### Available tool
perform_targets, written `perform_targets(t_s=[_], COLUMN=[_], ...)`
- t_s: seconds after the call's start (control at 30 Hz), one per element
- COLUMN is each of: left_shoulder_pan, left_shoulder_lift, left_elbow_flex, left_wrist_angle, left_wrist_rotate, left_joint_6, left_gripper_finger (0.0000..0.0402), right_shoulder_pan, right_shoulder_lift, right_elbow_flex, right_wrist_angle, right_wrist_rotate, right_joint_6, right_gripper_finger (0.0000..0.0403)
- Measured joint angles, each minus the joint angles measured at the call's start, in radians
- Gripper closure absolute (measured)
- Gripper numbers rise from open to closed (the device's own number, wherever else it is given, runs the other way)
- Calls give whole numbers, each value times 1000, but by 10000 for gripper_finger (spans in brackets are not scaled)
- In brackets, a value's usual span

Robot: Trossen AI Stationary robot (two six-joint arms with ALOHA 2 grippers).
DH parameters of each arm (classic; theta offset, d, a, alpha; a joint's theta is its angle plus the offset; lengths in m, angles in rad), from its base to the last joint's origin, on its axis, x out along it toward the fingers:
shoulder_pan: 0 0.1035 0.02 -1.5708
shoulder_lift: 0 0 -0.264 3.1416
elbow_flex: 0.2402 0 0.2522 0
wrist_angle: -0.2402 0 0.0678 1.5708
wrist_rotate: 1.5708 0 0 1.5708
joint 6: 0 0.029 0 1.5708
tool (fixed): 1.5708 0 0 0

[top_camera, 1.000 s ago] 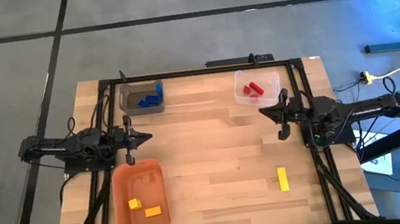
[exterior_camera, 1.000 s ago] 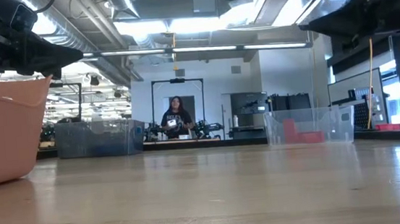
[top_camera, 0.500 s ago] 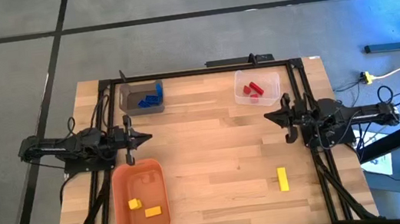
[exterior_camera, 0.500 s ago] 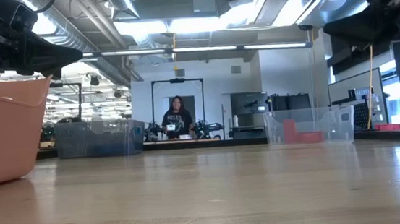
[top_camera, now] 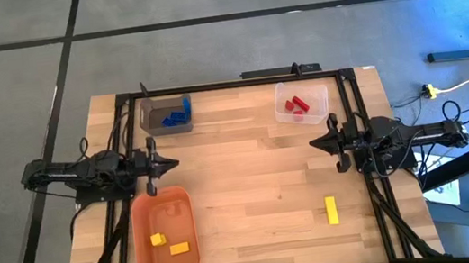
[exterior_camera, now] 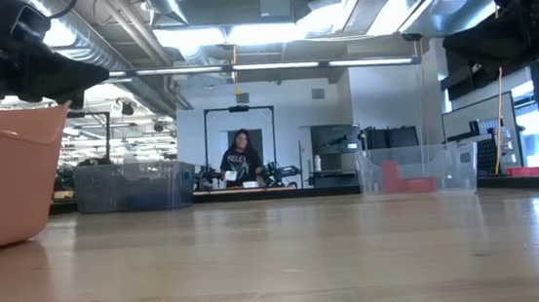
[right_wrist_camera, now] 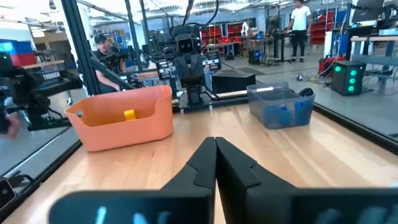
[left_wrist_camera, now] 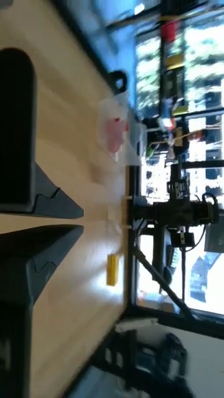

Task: Sort & place blocks by color
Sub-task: Return to Home Position

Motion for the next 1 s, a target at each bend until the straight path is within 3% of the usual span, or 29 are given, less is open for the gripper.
perform_targets(t_s=[0.17,1.0], left_shoulder_pan=[0,0], left_shoulder_lift=[0,0], left_elbow_flex=[0,-1], left_wrist_angle=[1,4], left_wrist_rotate=[22,25], left_joint_6=[-143,-118], left_gripper_finger=[373,398], right_shoulder_pan=[0,0], right_shoulder_lift=[0,0], right_elbow_flex=[0,0], right_wrist_angle=[0,0], right_wrist_rotate=[1,1], right_joint_6=[1,2], right_gripper_finger=[385,384])
